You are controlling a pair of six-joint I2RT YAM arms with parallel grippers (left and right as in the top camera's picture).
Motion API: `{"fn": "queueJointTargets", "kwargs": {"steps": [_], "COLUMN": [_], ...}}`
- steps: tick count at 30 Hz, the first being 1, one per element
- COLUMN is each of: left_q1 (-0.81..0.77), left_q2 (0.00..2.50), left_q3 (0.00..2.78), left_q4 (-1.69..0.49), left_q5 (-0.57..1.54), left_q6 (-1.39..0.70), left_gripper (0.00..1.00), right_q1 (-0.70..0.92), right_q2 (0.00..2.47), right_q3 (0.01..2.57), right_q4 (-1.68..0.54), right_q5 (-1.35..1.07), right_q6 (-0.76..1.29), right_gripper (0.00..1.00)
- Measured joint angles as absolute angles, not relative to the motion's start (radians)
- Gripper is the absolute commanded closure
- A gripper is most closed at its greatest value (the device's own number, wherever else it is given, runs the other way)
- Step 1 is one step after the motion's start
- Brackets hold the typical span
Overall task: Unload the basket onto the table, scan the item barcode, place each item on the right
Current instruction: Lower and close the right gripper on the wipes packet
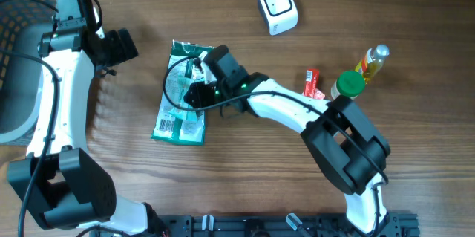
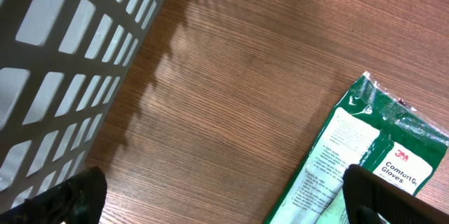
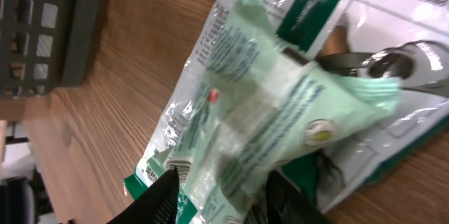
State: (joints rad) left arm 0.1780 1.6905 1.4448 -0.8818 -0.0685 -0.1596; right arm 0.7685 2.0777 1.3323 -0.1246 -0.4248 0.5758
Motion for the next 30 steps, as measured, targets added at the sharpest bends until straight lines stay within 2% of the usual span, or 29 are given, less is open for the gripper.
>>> {"fn": "queueJointTargets", "kwargs": {"steps": [8,10,13,16,23,30], "left_q1": [0.178,0.178,0.178,0.178,0.178,0.178], "left_q2": [1.691,1.691,1.691,1.691,1.691,1.691], "left_q3": [1.445,1.445,1.445,1.445,1.445,1.445], "left_q4": [-0.882,-0.882,-0.882,-0.882,-0.882,-0.882], "left_q5": [-0.068,-0.068,-0.068,-0.068,-0.068,-0.068], "left_q6": [-0.160,-0.160,-0.160,-0.160,-0.160,-0.160], "left_gripper": [0.00,0.00,0.00,0.00,0.00,0.00], "right_q1": [0.798,0.798,0.798,0.798,0.798,0.797], "right_q2": [2.088,2.115,2.126,2.126,2.094,1.918], "right_q3": [1.332,1.332,1.332,1.336,1.336,1.336], "right_q4": [-0.123,-0.122,-0.118,-0.117,-0.179,-0.316], "right_q5": [-0.354,-0.349,-0.350,-0.351,-0.347,-0.342], "right_q6": [0.576,0.576,0.584,0.582,0.582,0.587], "right_gripper": [0.61,0.69,0.89,0.96,0.96,0.96]}}
